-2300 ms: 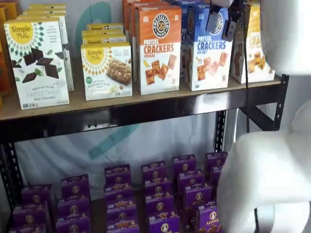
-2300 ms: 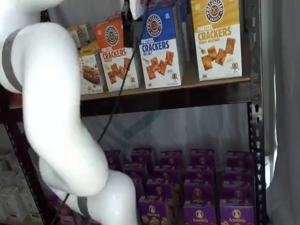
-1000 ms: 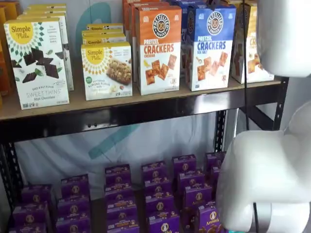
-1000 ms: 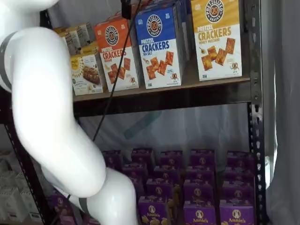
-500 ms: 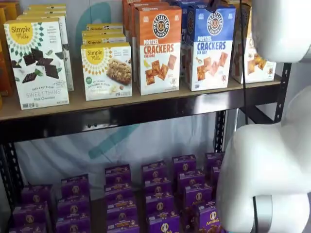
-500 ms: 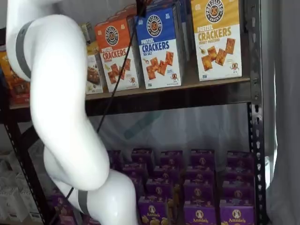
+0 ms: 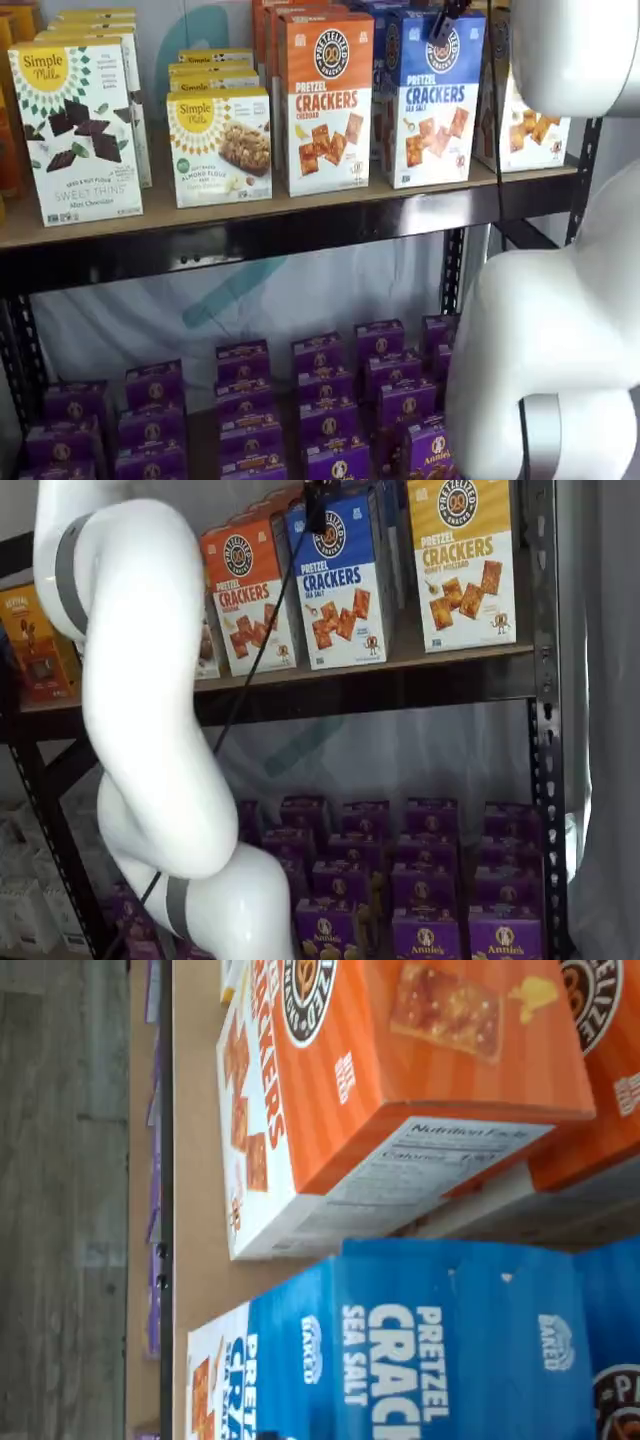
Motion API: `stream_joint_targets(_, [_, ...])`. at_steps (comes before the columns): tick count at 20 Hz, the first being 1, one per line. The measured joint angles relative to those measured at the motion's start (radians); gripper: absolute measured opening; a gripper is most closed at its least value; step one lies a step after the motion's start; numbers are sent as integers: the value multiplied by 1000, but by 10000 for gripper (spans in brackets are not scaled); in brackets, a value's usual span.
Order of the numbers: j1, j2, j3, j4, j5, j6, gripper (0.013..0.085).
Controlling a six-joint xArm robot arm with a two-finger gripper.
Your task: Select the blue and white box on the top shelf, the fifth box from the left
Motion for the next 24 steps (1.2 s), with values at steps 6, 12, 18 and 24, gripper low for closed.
stream_joint_targets(6, [-2,35,-44,-17,60,-2,850])
stream_joint_targets(12, [5,71,-110,-57,133,0,850])
stream_joint_targets(18, [43,57,-88,-144,122,2,850])
stream_joint_targets(24, [70,34,-38,-188,99,10,850])
